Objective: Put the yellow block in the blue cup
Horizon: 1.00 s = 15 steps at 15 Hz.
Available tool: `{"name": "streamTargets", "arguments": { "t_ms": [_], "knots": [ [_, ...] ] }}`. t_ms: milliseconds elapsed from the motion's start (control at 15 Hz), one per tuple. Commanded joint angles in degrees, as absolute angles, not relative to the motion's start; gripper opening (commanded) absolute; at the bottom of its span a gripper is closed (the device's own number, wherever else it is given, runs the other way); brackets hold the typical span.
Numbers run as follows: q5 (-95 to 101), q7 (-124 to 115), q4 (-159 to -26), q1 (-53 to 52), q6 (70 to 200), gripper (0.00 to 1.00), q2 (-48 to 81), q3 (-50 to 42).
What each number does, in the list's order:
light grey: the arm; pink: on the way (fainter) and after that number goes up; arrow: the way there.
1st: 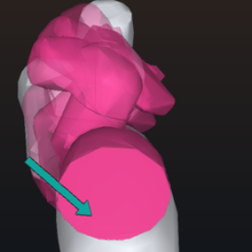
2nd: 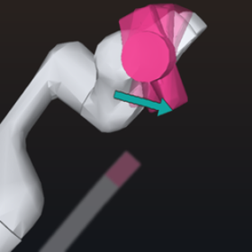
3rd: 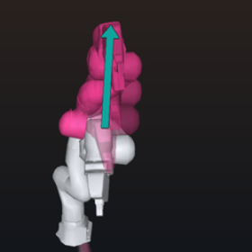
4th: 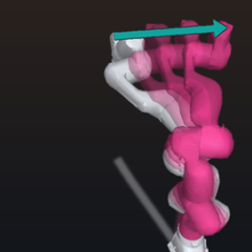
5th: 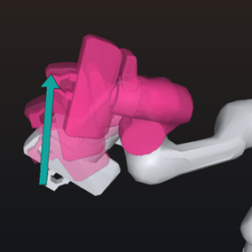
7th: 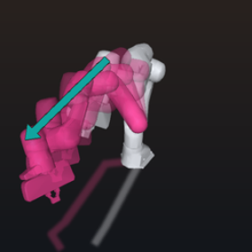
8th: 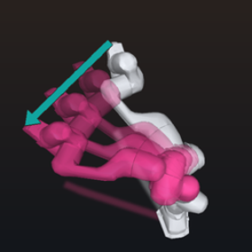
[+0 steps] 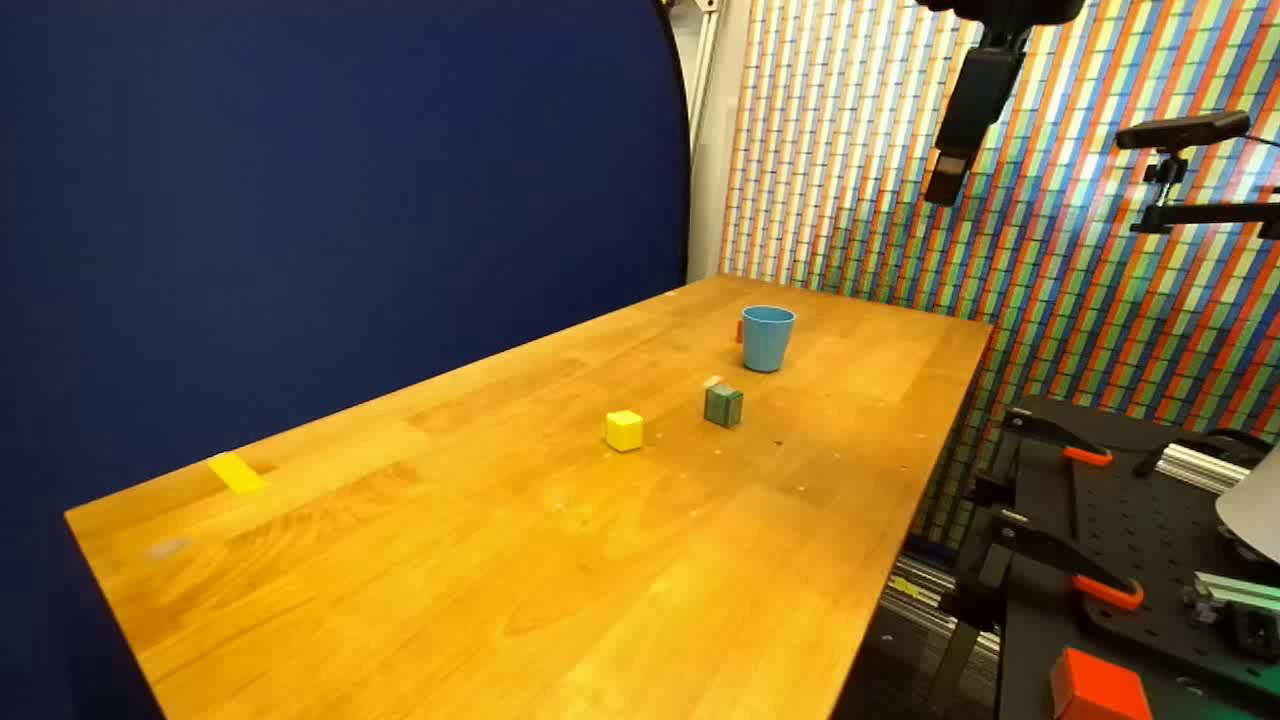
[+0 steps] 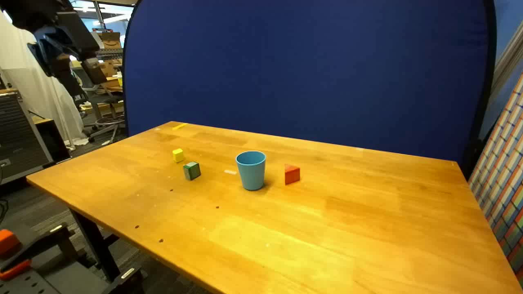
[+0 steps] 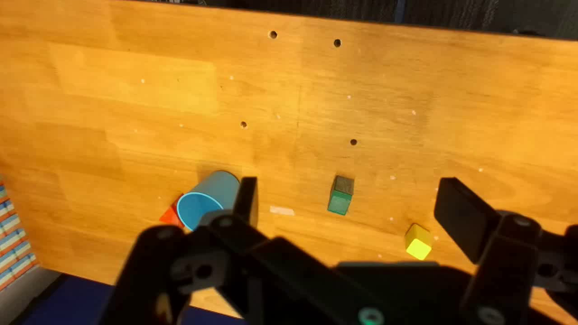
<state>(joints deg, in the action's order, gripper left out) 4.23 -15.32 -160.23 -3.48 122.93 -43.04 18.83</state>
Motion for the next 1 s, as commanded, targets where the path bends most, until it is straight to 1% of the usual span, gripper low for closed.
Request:
{"name": "streamTargets", "arguments": {
  "t_ms": [0,267,400,667,933],
  "knots": [
    [5.20,-16.08,-160.12,-4.62,122.73,1.00,-42.74,17.69],
    [5.20,-16.08,-160.12,-4.62,122.72,1.00,-42.73,17.69],
    [4.99,-17.39,-160.11,-3.60,129.31,1.00,-37.42,18.17],
    [3.12,-17.75,-158.23,-1.41,146.80,1.00,-22.21,21.10],
    [5.24,-17.32,-153.09,1.32,157.64,1.00,-6.68,22.82]
  ]
}}
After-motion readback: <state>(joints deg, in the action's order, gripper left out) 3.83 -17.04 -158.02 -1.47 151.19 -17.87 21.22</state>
